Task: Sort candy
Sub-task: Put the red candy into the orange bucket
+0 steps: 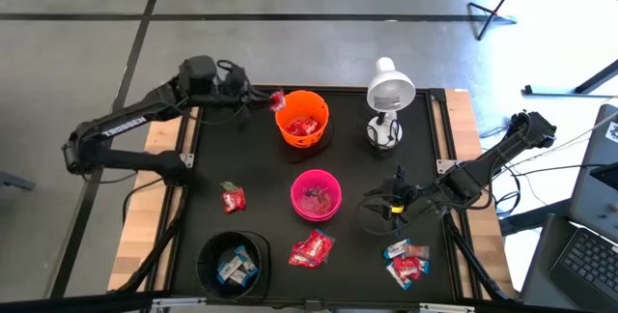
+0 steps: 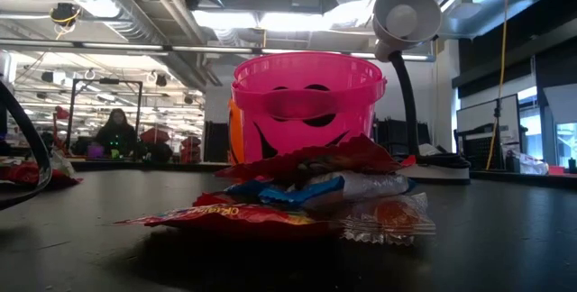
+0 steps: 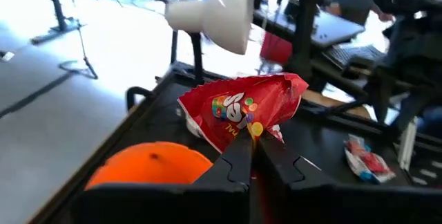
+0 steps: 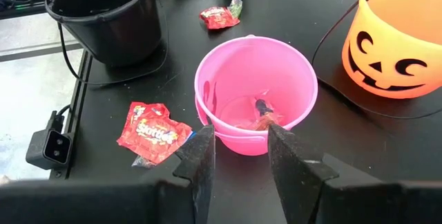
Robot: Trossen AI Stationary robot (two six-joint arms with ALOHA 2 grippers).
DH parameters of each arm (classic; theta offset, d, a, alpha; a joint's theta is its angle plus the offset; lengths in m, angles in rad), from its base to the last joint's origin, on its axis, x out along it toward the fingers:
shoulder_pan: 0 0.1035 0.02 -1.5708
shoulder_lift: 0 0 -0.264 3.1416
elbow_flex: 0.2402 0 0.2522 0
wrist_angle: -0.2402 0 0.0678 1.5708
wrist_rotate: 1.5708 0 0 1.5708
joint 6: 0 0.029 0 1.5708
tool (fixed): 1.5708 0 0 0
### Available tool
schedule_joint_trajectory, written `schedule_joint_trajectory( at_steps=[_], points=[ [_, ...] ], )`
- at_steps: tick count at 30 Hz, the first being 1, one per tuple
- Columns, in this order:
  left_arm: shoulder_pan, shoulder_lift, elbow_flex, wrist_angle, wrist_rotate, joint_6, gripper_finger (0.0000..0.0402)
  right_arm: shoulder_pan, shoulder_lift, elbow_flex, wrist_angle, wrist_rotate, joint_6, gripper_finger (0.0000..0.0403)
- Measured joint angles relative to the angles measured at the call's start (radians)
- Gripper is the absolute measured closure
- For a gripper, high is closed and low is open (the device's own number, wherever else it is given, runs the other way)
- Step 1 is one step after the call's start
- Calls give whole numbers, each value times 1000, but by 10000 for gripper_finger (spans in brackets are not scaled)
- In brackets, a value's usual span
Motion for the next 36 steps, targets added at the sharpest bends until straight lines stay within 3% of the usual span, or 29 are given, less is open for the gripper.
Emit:
schedule_joint_trajectory(
  at_steps=[9, 18, 23, 27, 31, 36],
  points=[
    [-68, 113, 3, 127, -1, -4, 401, 0, 0, 0, -1, 3, -3, 272],
    [-104, 248, 148, 103, 0, -2, 401, 0, 0, 0, -2, 3, -3, 272],
    [-120, 349, 272, -13, -29, 68, 401, 0, 0, 0, -2, 3, -2, 272],
    [-105, 428, 353, -154, -163, 143, 401, 0, 0, 0, -1, 1, -1, 272],
    [-59, 496, 378, -256, -275, 145, 401, 0, 0, 0, -1, -1, 0, 272],
    [-16, 563, 378, -348, -300, 103, 401, 0, 0, 0, -1, -8, 0, 272]
  ],
)
